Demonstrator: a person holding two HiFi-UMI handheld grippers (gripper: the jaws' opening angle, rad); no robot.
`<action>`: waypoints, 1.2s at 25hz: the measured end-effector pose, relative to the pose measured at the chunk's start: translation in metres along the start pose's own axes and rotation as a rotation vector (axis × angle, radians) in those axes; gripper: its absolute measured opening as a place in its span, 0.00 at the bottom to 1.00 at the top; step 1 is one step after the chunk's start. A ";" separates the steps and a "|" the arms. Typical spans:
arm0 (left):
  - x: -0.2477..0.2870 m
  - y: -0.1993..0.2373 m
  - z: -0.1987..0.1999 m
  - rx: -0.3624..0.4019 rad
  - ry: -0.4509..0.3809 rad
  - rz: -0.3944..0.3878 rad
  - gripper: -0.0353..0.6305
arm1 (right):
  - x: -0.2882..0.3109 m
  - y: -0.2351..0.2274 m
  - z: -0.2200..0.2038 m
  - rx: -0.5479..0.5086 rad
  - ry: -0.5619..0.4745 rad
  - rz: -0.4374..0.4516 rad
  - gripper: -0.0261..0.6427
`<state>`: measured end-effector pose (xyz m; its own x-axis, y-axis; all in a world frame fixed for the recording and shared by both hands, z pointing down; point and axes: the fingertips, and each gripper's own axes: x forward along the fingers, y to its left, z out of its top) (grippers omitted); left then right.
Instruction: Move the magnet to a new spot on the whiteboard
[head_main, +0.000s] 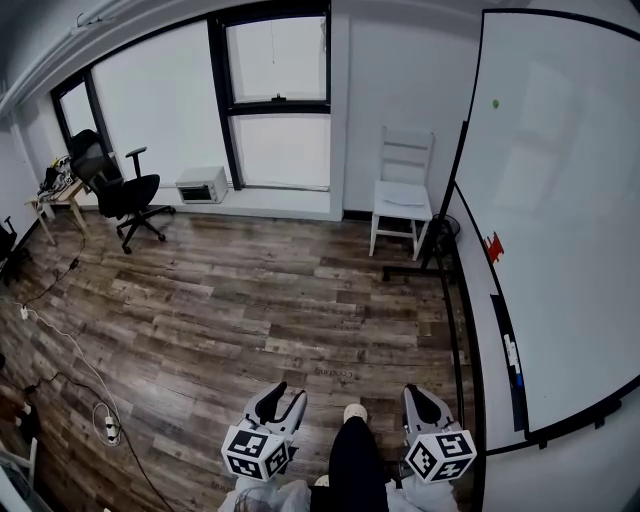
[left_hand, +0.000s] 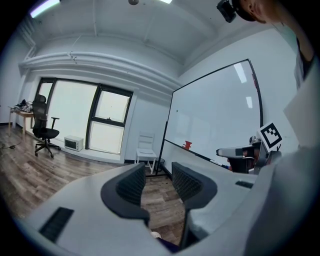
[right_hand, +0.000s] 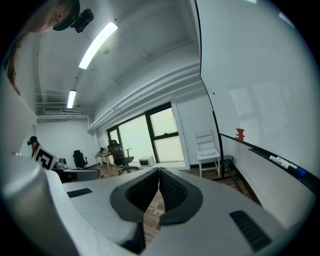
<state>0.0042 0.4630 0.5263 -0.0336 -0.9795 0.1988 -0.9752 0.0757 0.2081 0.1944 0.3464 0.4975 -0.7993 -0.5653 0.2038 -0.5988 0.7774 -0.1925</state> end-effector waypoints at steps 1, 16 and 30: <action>0.006 0.002 0.002 0.000 -0.002 0.003 0.29 | 0.006 -0.004 0.001 0.000 0.000 0.002 0.08; 0.137 0.046 0.051 -0.008 -0.031 0.001 0.29 | 0.127 -0.072 0.052 -0.027 0.002 0.017 0.08; 0.256 0.081 0.066 -0.051 0.017 -0.012 0.29 | 0.224 -0.145 0.083 -0.034 0.034 -0.010 0.08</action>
<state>-0.0983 0.2060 0.5309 -0.0182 -0.9770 0.2126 -0.9631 0.0742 0.2587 0.0980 0.0842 0.4910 -0.7908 -0.5639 0.2381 -0.6044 0.7809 -0.1578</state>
